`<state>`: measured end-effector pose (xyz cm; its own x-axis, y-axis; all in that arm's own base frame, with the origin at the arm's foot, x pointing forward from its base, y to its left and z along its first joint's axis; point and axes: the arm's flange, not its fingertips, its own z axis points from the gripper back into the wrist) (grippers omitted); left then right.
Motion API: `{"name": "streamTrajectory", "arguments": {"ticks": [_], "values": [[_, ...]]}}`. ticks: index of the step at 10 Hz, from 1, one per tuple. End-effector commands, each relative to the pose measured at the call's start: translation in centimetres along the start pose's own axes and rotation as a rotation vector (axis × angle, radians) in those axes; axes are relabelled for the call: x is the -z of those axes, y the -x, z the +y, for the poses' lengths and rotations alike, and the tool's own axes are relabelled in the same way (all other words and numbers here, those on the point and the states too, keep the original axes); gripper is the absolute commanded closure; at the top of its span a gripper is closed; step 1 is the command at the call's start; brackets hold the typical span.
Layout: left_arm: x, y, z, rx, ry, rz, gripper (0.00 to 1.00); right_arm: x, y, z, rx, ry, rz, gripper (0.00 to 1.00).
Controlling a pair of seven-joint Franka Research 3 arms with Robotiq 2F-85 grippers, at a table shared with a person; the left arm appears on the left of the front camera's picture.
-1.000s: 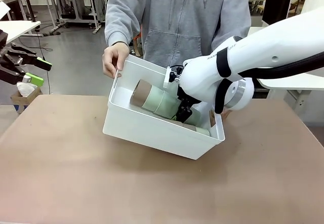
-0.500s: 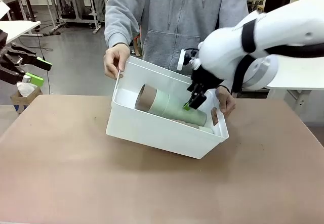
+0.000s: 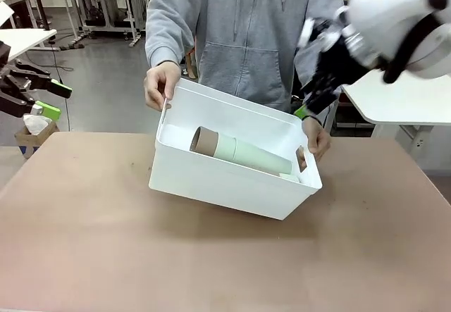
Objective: Stack the cups and store them in the basket.
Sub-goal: Place the stack of Reusable plastic cups into the Pantry Basket.
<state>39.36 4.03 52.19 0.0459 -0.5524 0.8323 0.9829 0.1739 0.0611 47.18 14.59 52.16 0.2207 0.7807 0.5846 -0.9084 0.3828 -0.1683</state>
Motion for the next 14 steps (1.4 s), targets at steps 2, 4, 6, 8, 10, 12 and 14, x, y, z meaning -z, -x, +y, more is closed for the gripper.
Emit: {"name": "streamTrajectory", "arguments": {"ticks": [2,4,6,8,10,12,14], "values": [[-0.1,-0.1,0.0,0.006,0.006,-0.004,0.06,-7.4,6.7,0.6,0.064,-0.025,-0.198,0.00],[-0.1,-0.1,0.0,0.006,0.006,-0.004,0.06,-10.1,11.4,0.3,0.079,-0.022,-0.290,0.00],[-0.1,-0.1,0.0,0.006,0.006,-0.004,0.06,-11.0,16.0,0.1,0.105,-0.030,-0.353,0.00],[-0.1,-0.1,0.0,0.006,0.006,-0.004,0.06,-10.5,17.9,-0.3,0.138,-0.024,-0.382,0.00],[-0.1,-0.1,0.0,0.006,0.006,-0.004,0.06,-11.7,16.5,0.2,0.121,-0.021,-0.325,0.00],[-0.1,-0.1,0.0,0.006,0.006,-0.004,0.06,-11.7,16.5,0.2,0.121,-0.021,-0.325,0.00],[-0.1,-0.1,0.0,0.006,0.006,-0.004,0.06,-11.7,16.5,0.2,0.121,-0.021,-0.325,0.00]]}}
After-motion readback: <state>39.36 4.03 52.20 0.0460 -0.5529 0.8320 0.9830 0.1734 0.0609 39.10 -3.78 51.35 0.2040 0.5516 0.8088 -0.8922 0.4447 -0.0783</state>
